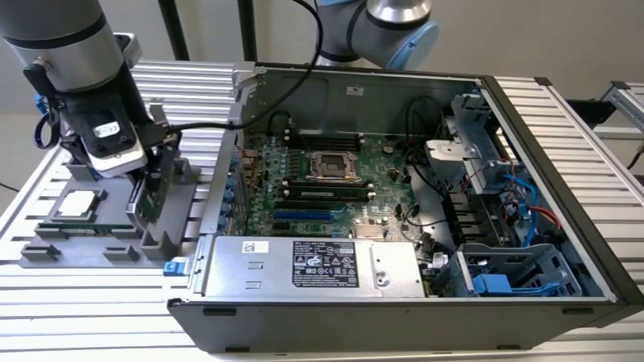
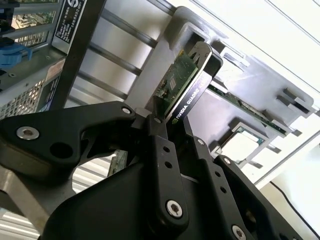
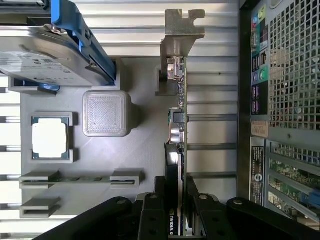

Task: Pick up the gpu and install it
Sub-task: 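Pick up the gpu and move the gpu toward the slot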

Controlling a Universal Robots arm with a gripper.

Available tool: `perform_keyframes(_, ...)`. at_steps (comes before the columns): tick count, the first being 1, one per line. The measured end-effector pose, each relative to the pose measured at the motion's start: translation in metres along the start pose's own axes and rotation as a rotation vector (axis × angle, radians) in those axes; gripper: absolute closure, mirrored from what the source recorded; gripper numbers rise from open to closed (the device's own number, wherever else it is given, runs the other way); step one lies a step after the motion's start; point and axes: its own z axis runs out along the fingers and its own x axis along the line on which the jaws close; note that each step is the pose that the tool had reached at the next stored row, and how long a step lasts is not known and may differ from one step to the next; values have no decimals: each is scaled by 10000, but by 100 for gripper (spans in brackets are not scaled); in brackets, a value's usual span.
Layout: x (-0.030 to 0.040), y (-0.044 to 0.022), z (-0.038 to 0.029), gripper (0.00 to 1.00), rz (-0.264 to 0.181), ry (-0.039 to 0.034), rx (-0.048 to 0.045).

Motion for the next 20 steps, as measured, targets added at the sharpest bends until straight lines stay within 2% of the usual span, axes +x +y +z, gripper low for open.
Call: perform_keyframes(20,-3,7,-141,100,0,1,1)
